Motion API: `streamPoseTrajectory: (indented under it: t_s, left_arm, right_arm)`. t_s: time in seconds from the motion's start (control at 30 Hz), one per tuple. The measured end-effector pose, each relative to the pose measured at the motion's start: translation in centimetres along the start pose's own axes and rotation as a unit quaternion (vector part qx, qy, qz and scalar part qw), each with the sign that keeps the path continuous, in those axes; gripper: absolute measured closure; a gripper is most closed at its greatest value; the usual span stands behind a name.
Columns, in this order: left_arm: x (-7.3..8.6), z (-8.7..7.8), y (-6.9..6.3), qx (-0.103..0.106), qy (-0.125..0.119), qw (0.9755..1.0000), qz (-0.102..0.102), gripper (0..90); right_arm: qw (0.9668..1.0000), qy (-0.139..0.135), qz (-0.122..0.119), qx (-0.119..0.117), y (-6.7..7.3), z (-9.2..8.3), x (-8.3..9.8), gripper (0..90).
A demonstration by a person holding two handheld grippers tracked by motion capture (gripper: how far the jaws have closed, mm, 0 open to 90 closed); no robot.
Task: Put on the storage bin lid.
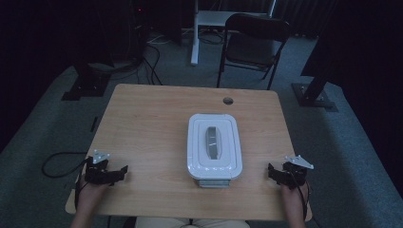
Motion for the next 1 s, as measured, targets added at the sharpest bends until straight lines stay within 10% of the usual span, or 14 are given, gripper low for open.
streamPoseTrajectory:
  t_s: [0.23,1.0]
  left_arm:
    - [1.0,-0.3,0.9,-0.043,-0.003,0.9989,-0.016,9.4]
    - [1.3,0.0,1.3,-0.052,0.011,0.9983,-0.024,0.4]
  right_arm:
    - [0.9997,0.007,-0.004,0.022,0.0,0.1,0.0,13.2]
    - [0.9994,0.031,0.015,-0.007,-0.4,0.5,0.0,11.9]
Point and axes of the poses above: each handheld gripper's, and its own axes: z roughly forward along the jaws, x roughly out of its underside, y roughly to its left, the point moved 1 cm from there along z, roughly forward along the jaws, and after that the axes turned 5 degrees about -y, right-handed, at the moved point
